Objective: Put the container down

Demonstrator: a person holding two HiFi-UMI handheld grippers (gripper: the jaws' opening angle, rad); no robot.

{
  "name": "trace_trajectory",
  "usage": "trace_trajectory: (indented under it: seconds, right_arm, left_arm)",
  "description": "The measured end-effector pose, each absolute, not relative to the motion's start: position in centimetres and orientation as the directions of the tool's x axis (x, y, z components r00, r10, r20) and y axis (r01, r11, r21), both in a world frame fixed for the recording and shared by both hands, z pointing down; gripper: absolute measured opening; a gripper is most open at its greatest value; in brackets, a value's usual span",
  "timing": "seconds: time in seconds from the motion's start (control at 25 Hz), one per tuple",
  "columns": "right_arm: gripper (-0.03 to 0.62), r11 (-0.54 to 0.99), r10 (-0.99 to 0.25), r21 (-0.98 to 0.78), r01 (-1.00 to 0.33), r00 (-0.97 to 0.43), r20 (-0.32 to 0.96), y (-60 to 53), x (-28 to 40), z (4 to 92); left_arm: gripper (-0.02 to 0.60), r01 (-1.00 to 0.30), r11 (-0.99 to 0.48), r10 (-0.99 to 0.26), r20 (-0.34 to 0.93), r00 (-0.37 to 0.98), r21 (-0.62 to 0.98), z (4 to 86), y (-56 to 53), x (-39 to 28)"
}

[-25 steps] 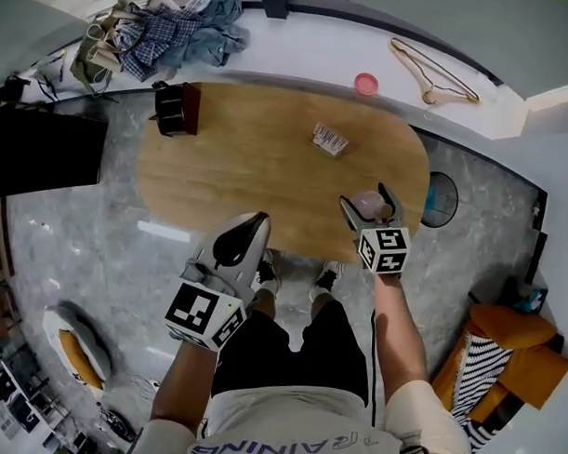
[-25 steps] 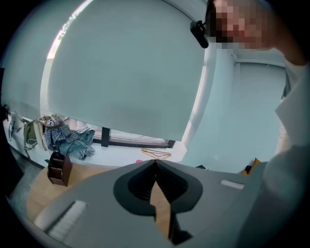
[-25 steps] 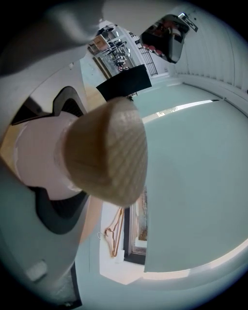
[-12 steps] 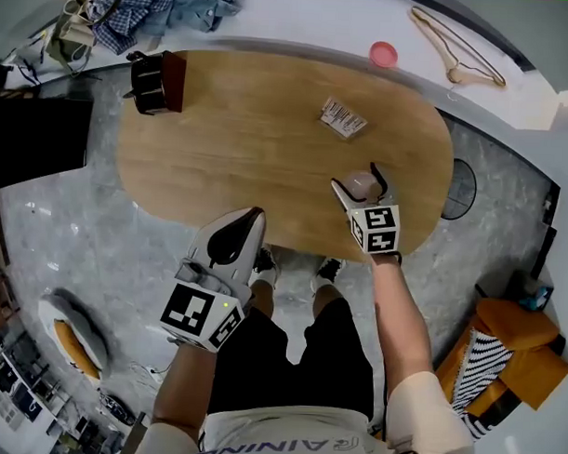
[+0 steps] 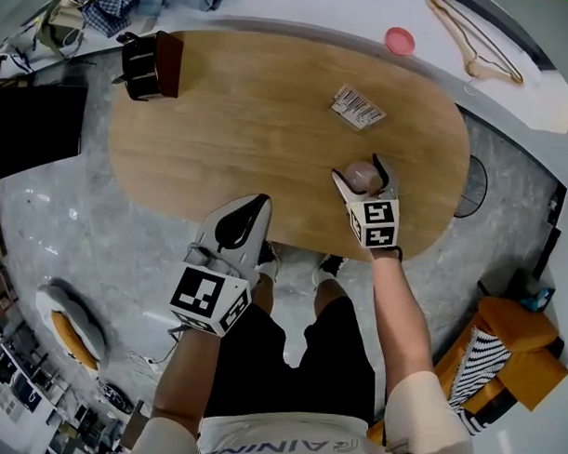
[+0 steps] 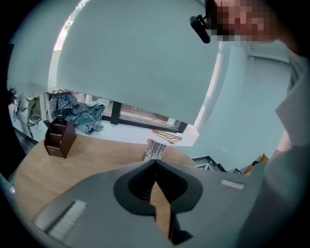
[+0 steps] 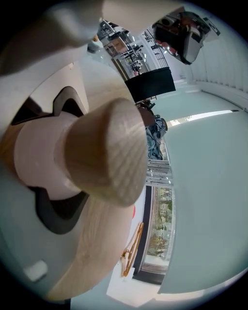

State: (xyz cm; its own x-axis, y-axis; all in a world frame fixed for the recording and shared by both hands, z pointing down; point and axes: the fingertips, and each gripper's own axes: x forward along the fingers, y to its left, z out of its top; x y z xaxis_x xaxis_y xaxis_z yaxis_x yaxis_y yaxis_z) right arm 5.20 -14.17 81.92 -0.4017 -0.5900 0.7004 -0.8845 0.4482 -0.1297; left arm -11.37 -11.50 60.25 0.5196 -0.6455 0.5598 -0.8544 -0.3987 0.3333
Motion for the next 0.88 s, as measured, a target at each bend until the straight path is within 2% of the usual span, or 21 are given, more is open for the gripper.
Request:
trace_trajectory:
  seconds: [0.68,0.88]
  right_arm:
    - [0.431,0.467,-0.577,-0.077,-0.881,-0.369,0.729,-13.6,4.8,82.9]
    - [0.497,0.444,-0.587,-0.127,-0.887,-0.396,0.706,-13.8,4.9,82.5]
  left_arm:
    - [0.002,-0.838,-0.418,-0.609,0.576,0.545,0.35,61.6,-10.4,-10.8]
    - [0.002,-0.833,-0.424,-0.611,0.566,0.553,0.355,61.0,-10.1,-10.6]
